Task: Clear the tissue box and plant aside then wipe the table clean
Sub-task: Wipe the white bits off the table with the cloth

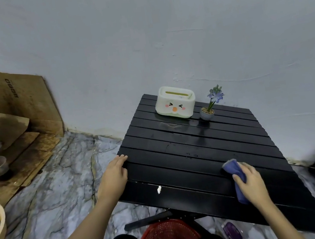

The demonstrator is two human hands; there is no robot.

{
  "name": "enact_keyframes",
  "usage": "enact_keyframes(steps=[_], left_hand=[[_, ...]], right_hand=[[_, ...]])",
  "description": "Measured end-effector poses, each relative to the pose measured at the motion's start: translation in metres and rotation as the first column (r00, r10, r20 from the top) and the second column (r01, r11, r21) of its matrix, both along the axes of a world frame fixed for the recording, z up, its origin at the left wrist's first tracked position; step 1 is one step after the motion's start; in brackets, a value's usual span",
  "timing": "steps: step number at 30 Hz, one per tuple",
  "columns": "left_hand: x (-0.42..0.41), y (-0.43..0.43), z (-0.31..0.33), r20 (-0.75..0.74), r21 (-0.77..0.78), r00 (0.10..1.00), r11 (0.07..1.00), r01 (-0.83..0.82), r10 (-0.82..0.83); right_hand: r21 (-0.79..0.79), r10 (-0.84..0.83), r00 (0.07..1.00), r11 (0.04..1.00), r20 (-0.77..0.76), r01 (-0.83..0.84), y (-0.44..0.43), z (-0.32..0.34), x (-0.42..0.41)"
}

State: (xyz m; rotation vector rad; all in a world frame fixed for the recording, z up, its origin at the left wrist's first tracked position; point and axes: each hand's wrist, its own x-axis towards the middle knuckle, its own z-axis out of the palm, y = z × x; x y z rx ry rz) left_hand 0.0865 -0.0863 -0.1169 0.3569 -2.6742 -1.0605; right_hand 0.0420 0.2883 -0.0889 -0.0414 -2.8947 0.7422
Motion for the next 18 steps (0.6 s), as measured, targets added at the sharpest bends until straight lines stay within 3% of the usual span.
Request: enact_keyframes(steps=[7, 12, 18], left_hand=[[0.001, 0.001, 0.002, -0.016, 0.005, 1.0, 1.0, -0.003, 0.003], [0.001, 0.002, 0.005, -0.012, 0.01, 1.0, 1.0, -0.008, 0.008], [0.002, 0.002, 0.007, -0.01, 0.016, 1.0, 1.0, -0.006, 0.006]], right_hand=[[-0.002, 0.038, 0.999, 0.999, 0.009, -0.038, -0.035, -0.002, -0.006], [-0.065, 0.228, 0.973, 0.971, -0.023, -0.229, -0.103, -0.003, -0.004], [-0.073, 0.478, 0.877, 0.874, -0.041, -0.48, -0.163, -0.003, 0.013]])
